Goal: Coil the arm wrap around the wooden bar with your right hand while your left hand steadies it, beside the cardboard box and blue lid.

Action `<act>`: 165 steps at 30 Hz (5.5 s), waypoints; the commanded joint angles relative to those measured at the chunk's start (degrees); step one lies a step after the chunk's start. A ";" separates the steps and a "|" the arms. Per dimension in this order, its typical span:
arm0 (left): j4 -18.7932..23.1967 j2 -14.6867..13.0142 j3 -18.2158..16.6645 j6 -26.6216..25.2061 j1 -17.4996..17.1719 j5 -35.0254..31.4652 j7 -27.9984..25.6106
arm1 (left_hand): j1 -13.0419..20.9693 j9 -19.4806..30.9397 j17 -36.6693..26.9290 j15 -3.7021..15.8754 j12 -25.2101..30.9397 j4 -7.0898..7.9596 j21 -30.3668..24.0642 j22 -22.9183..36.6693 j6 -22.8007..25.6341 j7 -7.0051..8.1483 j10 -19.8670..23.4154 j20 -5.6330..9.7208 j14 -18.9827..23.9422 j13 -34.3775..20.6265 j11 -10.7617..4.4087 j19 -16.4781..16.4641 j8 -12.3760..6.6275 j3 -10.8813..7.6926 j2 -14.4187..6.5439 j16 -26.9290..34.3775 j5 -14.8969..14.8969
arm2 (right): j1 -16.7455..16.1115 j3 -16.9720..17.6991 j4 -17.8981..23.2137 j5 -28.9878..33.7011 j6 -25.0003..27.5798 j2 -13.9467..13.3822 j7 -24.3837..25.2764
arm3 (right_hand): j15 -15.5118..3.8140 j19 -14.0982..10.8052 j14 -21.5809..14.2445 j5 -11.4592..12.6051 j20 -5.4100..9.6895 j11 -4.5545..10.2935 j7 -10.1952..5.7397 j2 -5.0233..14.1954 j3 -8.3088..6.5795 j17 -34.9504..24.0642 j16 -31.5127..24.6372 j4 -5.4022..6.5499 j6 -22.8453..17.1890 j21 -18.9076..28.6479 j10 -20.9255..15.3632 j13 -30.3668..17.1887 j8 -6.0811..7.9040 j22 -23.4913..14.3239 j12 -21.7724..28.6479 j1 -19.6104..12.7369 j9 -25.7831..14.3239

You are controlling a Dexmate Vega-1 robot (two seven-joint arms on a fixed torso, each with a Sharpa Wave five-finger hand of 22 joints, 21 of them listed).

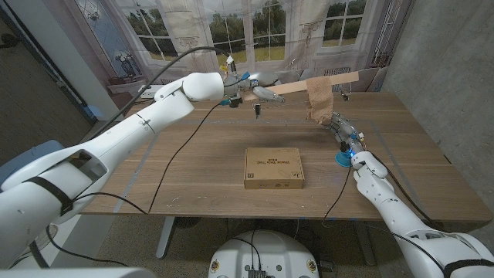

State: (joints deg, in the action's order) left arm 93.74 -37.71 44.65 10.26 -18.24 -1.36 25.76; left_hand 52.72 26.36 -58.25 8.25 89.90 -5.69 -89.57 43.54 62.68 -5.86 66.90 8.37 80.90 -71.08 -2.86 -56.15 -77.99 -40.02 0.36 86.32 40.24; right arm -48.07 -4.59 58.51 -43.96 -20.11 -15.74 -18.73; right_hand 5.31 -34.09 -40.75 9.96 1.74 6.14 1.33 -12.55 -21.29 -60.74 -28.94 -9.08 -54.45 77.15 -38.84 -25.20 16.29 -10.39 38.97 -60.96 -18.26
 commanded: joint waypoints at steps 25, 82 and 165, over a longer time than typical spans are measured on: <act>1.33 0.02 -0.20 -0.20 -0.43 -1.43 -1.91 | -0.04 -0.03 -0.09 0.10 0.36 -0.18 -0.07 0.21 -1.40 -0.97 0.24 1.51 -0.09 -0.19 -0.49 0.09 -0.53 -0.36 -0.64 0.29 0.13 | -18.07 0.06 19.03 -2.17 -18.89 -3.03 2.38 | -18.22 2.15 -27.64 0.05 8.56 -6.15 0.11 19.70 -0.86 -1.02 0.99 0.16 -0.60 0.97 -10.63 -0.77 -0.51 0.10 -0.22 -19.97 -0.50; 0.92 1.53 1.39 -1.39 0.73 -2.04 -0.63 | -0.58 -0.24 -0.31 0.33 0.41 -0.20 0.20 -0.36 -1.65 -0.86 0.32 1.60 -0.15 -0.20 -0.78 -0.23 -1.22 -0.56 -1.03 0.40 -0.10 | -34.76 3.55 34.67 25.38 -40.83 -12.71 30.31 | -18.28 6.11 -27.16 -0.10 8.73 -4.76 -1.88 19.52 -0.95 -3.23 2.48 0.82 -1.73 0.90 -10.33 -2.62 -0.97 0.11 -0.88 -18.32 -1.13; 2.05 1.29 3.09 -4.47 1.30 -3.10 2.18 | -0.89 -0.64 -0.20 0.32 0.37 -0.45 0.15 -0.32 -2.05 -1.02 -0.03 1.64 0.04 -0.19 -0.55 -0.10 -1.69 -0.80 -1.32 0.31 -0.18 | 1.59 -3.58 54.69 34.13 1.50 -34.46 22.55 | -18.32 7.62 -28.57 -0.06 8.61 -4.16 -2.08 19.50 -0.78 -3.73 4.78 0.28 -1.90 3.06 -11.37 -2.34 -1.83 0.02 -2.59 -18.23 -1.31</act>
State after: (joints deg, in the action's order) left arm 96.69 -36.25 47.87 5.11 -16.94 -4.94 27.65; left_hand 51.67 25.76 -58.64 8.37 89.96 -6.18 -89.57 43.64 62.07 -5.66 66.80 8.37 80.78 -71.09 -2.96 -56.16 -79.60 -40.50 -0.57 86.71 40.24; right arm -61.23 2.62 117.71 -8.34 -23.58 -49.98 8.87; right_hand 6.05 -27.79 -43.32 9.96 1.49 6.57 -0.93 -11.99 -21.67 -64.22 -24.32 -8.85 -56.30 79.90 -41.10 -27.38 14.60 -10.38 36.26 -60.40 -19.29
